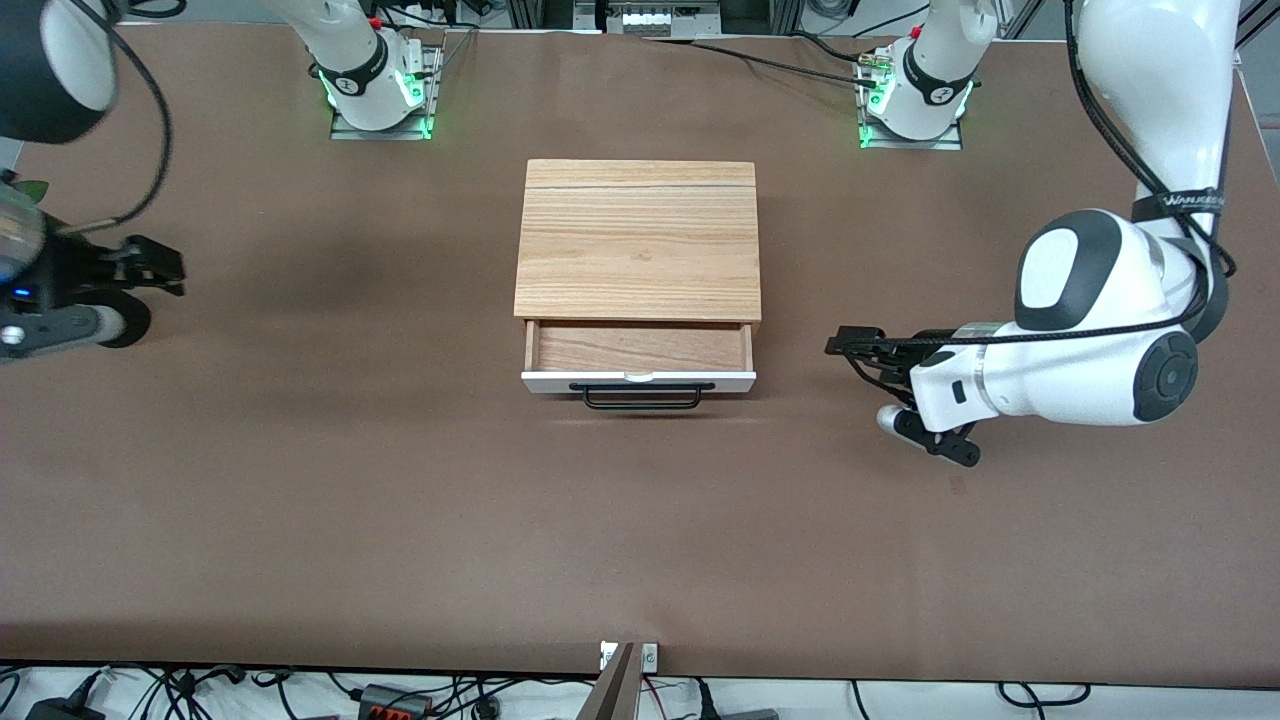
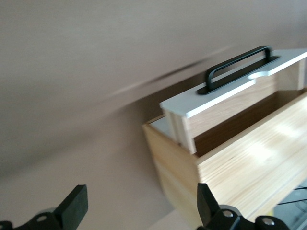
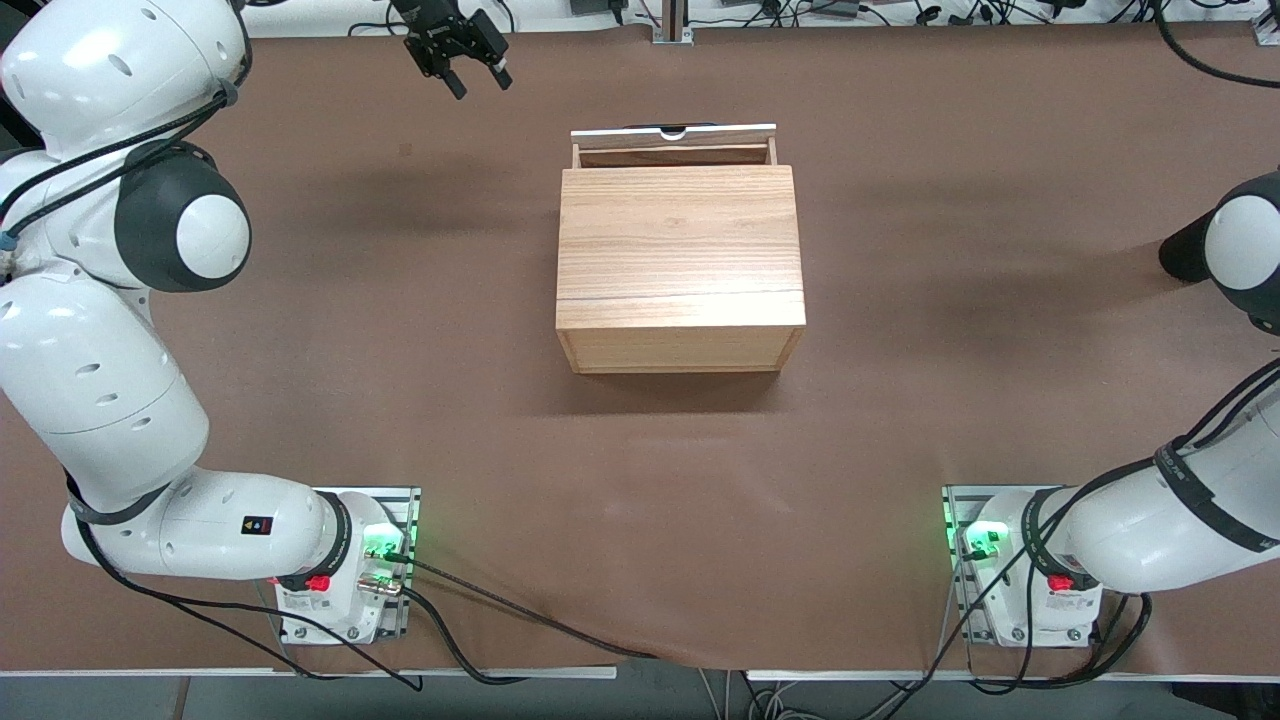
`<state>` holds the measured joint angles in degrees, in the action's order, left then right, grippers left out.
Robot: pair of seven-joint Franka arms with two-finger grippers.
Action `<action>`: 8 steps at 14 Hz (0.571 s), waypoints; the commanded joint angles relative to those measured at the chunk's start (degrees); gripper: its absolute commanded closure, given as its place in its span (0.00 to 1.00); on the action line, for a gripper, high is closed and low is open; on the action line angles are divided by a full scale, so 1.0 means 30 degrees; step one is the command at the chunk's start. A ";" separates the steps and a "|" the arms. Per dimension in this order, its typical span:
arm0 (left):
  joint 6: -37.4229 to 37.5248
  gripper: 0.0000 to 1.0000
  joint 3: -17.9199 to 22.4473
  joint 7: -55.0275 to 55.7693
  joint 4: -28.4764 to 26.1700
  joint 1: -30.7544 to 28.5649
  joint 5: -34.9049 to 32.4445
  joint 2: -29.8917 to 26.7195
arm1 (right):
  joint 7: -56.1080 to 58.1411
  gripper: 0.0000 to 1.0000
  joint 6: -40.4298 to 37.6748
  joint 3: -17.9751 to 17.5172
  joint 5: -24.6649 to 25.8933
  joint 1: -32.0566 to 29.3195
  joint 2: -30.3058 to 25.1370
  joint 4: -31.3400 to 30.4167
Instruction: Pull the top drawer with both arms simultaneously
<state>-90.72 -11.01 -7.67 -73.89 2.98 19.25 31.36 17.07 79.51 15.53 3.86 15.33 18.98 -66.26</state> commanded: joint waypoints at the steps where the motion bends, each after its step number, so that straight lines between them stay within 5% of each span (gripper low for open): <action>1: 0.0998 0.00 0.0096 0.0242 -0.0301 -0.0726 -0.1026 -0.0668 | -0.0122 0.00 0.0099 0.0037 0.0092 -0.0189 0.0645 0.0786; 8: 0.4456 0.00 0.0066 0.4108 -0.0212 -0.0965 -0.2727 -0.3712 | -0.0328 0.00 -0.1425 0.0037 -0.0261 -0.0276 0.0089 0.0348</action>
<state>-79.60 -10.73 2.37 -73.63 0.17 12.81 23.34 16.76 76.78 15.73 3.72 15.26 19.66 -65.66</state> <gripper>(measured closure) 0.000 0.000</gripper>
